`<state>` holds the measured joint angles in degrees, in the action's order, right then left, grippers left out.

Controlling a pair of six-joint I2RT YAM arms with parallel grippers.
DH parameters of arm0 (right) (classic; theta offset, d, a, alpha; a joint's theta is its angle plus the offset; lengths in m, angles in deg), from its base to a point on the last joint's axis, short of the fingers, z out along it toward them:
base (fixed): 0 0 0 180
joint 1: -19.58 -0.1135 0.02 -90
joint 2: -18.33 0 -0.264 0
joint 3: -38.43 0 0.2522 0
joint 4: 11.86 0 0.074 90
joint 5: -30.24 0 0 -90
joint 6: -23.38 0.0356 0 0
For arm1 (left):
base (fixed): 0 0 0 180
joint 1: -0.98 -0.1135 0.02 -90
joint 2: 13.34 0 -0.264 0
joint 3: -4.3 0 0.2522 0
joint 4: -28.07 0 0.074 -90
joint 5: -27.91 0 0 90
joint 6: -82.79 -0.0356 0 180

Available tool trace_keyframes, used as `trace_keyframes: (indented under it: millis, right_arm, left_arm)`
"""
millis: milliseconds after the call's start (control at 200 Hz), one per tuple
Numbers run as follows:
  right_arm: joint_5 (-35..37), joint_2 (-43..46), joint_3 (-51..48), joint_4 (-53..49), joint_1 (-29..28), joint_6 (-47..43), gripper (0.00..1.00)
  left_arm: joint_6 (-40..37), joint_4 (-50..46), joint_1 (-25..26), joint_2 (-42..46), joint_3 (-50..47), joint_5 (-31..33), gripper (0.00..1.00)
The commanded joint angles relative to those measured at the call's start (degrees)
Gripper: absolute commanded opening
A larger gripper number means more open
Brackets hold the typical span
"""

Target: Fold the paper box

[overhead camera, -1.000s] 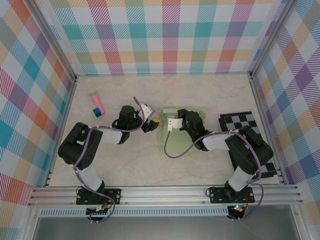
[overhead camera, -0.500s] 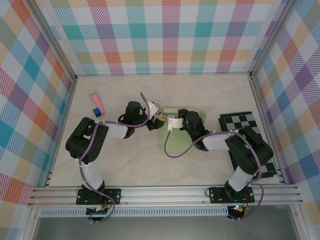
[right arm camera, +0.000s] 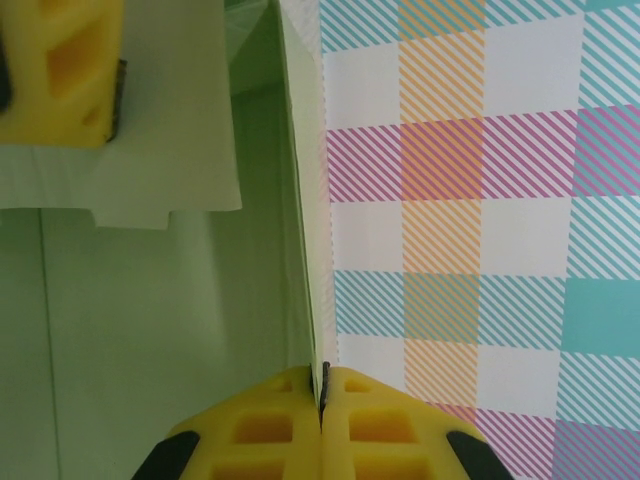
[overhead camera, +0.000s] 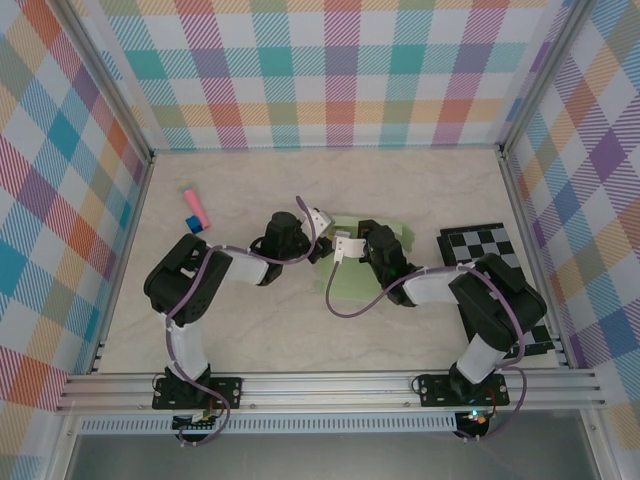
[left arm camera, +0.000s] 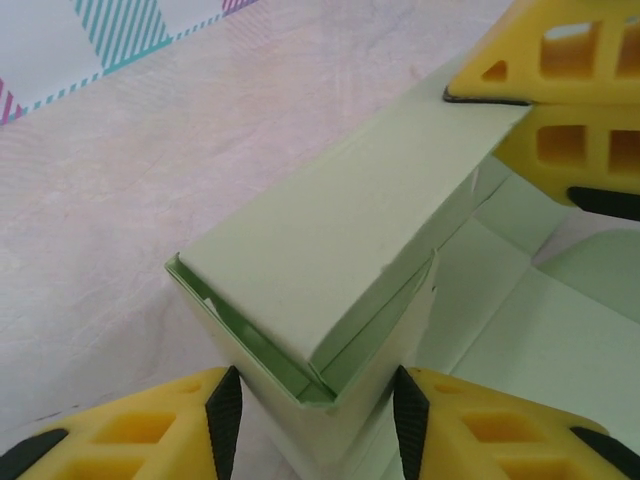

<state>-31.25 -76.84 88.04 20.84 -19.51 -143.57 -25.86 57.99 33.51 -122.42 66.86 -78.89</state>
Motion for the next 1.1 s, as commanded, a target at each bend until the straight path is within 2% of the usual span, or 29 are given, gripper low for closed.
trace_keyframes:
  millis: [0, 180, 290, 395, 520, 685, 840, 880, 935, 1000, 1040, 1095]
  right_arm:
    - [-1.7, 1.6, -0.9, 3.1, -1.9, 2.5, 0.0]
    - [-1.7, 2.7, -1.7, 1.6, -3.0, 4.4, 0.0]
    - [-1.6, 2.9, -2.0, 1.1, -3.9, 5.4, 0.0]
    - [-1.4, 2.5, -2.0, 1.1, -4.9, 6.2, 0.0]
    - [-0.8, 2.3, -2.0, 1.0, -5.4, 6.4, 0.0]
    - [-0.4, 2.7, -2.7, 0.0, -5.4, 6.0, 0.0]
    - [-0.2, 2.5, -2.8, -0.4, -5.4, 5.8, 0.0]
    - [-0.1, 2.3, -2.8, -0.5, -5.4, 5.6, 0.05]
    - [-0.4, 2.5, -3.0, -1.2, -5.4, 5.4, 0.16]
    - [-2.2, 4.0, -3.0, -6.7, -5.4, 6.6, 0.32]
    - [-3.9, 6.0, -2.7, -9.6, -5.3, 9.7, 0.43]
    - [-7.9, 10.8, -2.4, -14.9, -4.9, 15.4, 0.49]
  left_arm:
    - [1.3, 4.0, 1.2, -1.9, 0.6, 3.6, 0.44]
    - [1.3, 7.2, 2.2, -3.5, 0.6, 5.8, 0.43]
    - [1.1, 8.2, 3.3, -4.3, 1.4, 8.7, 0.47]
    - [2.1, 10.0, 3.7, -5.1, 1.9, 10.9, 0.47]
    - [4.0, 13.2, 3.8, -5.4, 1.0, 15.0, 0.41]
    - [4.0, 14.7, 3.8, -5.4, -0.1, 13.3, 0.28]
    - [3.4, 14.2, 4.1, -5.4, 0.0, 12.5, 0.21]
    - [3.1, 13.6, 4.2, -5.4, 0.2, 12.1, 0.2]
    - [2.6, 12.8, 4.4, -5.4, 0.6, 11.6, 0.17]
    - [2.2, 12.2, 4.5, -5.4, 1.0, 11.8, 0.17]
    - [2.2, 12.1, 4.6, -5.4, 1.1, 12.1, 0.17]
    - [2.3, 12.2, 4.6, -5.4, 1.0, 12.3, 0.17]
